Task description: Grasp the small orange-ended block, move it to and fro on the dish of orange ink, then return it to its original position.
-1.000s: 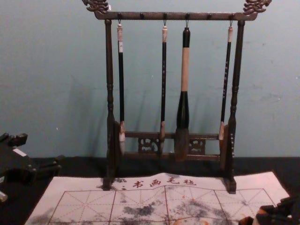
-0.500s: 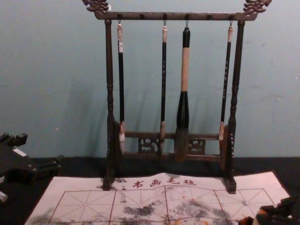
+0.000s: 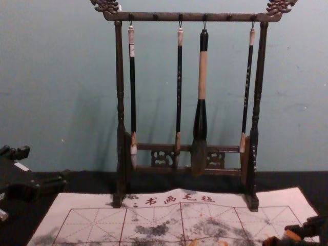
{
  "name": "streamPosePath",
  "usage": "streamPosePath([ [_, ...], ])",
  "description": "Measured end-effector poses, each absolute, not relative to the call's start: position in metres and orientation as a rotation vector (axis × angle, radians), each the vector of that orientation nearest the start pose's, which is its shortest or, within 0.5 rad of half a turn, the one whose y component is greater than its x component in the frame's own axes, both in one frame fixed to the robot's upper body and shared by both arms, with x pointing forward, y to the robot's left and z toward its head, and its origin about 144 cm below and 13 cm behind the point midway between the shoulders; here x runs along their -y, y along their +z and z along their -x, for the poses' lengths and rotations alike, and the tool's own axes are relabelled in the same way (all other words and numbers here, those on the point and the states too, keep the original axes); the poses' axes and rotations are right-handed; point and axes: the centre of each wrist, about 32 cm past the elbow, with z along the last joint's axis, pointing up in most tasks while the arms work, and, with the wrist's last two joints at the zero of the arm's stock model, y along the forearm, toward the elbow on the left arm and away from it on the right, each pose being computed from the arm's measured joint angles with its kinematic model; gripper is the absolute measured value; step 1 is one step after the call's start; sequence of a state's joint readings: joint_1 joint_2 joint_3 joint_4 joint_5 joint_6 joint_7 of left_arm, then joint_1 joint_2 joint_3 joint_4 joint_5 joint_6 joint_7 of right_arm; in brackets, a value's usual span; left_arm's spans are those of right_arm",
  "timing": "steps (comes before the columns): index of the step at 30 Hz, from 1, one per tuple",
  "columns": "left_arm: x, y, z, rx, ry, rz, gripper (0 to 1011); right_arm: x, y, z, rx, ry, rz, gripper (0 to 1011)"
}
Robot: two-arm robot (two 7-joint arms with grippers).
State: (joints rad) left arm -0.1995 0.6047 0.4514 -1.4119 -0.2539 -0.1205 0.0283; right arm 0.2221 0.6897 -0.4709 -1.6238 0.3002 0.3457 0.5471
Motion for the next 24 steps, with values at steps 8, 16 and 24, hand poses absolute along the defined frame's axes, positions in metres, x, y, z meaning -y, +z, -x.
streamPosePath([
  [8, -0.3097, 1.1398, -0.4886, 0.285, 1.248, -0.304, 1001, 0.2935, 1.1980, -0.4853, -0.026, -0.675, 0.573, 484],
  [16, -0.3097, 1.1398, -0.4886, 0.285, 1.248, -0.304, 1002, 0.2935, 1.1983, -0.4854, -0.024, -0.675, 0.572, 742],
  [24, -0.3097, 1.1398, -0.4886, 0.285, 1.248, -0.304, 1001, 0.2935, 1.1984, -0.4854, -0.024, -0.675, 0.571, 964],
])
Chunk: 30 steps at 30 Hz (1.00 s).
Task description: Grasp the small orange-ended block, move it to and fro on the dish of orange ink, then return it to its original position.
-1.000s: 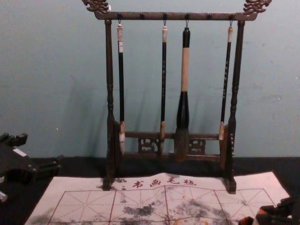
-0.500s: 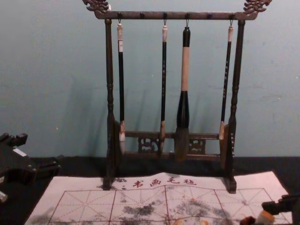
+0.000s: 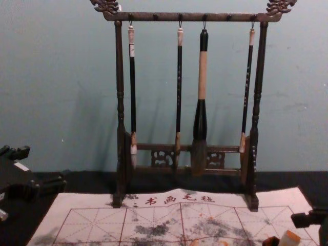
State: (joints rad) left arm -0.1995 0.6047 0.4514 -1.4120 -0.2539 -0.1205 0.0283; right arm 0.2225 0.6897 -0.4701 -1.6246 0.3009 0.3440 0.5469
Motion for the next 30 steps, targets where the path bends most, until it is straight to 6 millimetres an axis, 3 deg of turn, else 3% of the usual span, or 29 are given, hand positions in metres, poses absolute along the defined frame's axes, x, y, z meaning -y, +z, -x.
streamPosePath([
  [2, -0.310, 1.140, -0.489, 0.285, 1.248, -0.304, 1001, 0.294, 1.198, -0.485, -0.024, -0.675, 0.571, 1002],
  [18, -0.310, 1.140, -0.489, 0.285, 1.248, -0.304, 1001, 0.292, 1.199, -0.483, 0.007, -0.694, 0.539, 1000],
  [30, -0.310, 1.140, -0.489, 0.285, 1.248, -0.304, 1001, 0.283, 1.191, -0.468, 0.139, -1.032, 0.302, 1000],
])
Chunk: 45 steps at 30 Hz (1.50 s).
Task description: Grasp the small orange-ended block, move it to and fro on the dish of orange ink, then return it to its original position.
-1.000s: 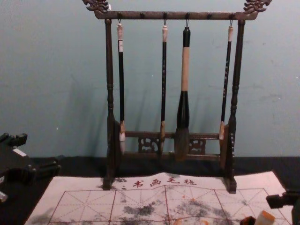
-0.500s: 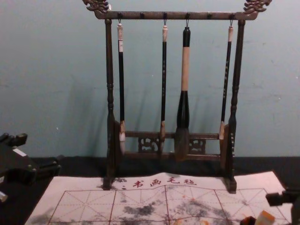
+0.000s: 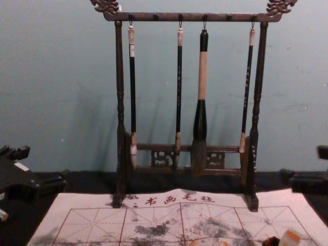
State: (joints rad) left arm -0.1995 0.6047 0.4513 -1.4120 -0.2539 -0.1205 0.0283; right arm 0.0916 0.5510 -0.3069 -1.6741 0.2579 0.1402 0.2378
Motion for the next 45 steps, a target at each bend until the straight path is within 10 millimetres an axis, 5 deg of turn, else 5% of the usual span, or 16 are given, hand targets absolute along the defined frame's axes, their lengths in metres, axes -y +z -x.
streamPosePath([
  [18, -0.310, 1.140, -0.489, 0.285, 1.248, -0.305, 1001, 0.283, 1.124, -0.457, 0.125, -1.340, 0.355, 1000],
  [45, -0.310, 1.140, -0.489, 0.285, 1.248, -0.304, 1001, 0.282, 1.121, -0.457, 0.114, -1.341, 0.364, 1000],
])
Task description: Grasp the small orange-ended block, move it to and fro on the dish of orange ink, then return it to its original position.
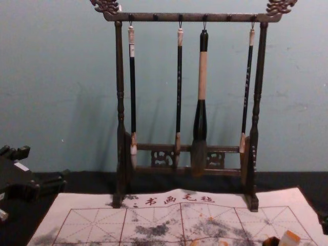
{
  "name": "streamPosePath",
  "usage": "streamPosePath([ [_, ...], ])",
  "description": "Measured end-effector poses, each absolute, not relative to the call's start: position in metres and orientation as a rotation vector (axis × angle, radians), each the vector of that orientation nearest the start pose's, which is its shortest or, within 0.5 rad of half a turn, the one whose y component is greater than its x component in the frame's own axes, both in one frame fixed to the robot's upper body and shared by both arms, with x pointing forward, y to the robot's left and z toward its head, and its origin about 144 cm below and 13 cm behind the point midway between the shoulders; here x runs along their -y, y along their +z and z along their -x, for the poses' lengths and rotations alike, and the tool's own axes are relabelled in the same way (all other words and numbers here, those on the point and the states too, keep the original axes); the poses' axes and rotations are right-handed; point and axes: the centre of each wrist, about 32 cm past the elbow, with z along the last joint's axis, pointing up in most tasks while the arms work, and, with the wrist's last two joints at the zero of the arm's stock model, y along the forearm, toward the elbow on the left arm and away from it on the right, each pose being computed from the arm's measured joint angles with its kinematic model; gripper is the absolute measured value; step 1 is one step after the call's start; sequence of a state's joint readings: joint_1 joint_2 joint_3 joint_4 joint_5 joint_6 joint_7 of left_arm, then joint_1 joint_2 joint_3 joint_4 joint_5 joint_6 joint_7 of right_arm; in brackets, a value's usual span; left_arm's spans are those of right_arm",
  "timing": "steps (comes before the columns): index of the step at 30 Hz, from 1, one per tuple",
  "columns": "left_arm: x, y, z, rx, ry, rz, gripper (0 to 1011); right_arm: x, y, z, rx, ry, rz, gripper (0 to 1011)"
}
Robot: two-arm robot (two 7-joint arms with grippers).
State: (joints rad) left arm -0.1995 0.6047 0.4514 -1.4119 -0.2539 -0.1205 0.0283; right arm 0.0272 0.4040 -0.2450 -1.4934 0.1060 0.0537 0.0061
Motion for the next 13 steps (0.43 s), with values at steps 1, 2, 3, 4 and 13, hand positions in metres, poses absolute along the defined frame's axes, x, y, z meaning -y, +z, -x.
streamPosePath([
  [1, -0.3097, 1.1398, -0.4886, 0.285, 1.248, -0.305, 1001, 0.2818, 1.1207, -0.4566, 0.114, -1.341, 0.364, 1000],
  [2, -0.3097, 1.1398, -0.4886, 0.285, 1.248, -0.305, 1001, 0.2818, 1.1207, -0.4566, 0.115, -1.341, 0.364, 1000],
  [3, -0.3097, 1.1398, -0.4886, 0.285, 1.248, -0.305, 1001, 0.2817, 1.1207, -0.4566, 0.115, -1.341, 0.364, 1000],
  [4, -0.3097, 1.1398, -0.4886, 0.285, 1.248, -0.304, 1001, 0.2817, 1.1208, -0.4566, 0.115, -1.341, 0.364, 1000],
  [13, -0.3097, 1.1398, -0.4886, 0.285, 1.248, -0.305, 1001, 0.2819, 1.1208, -0.4566, 0.115, -1.341, 0.364, 1000],
])
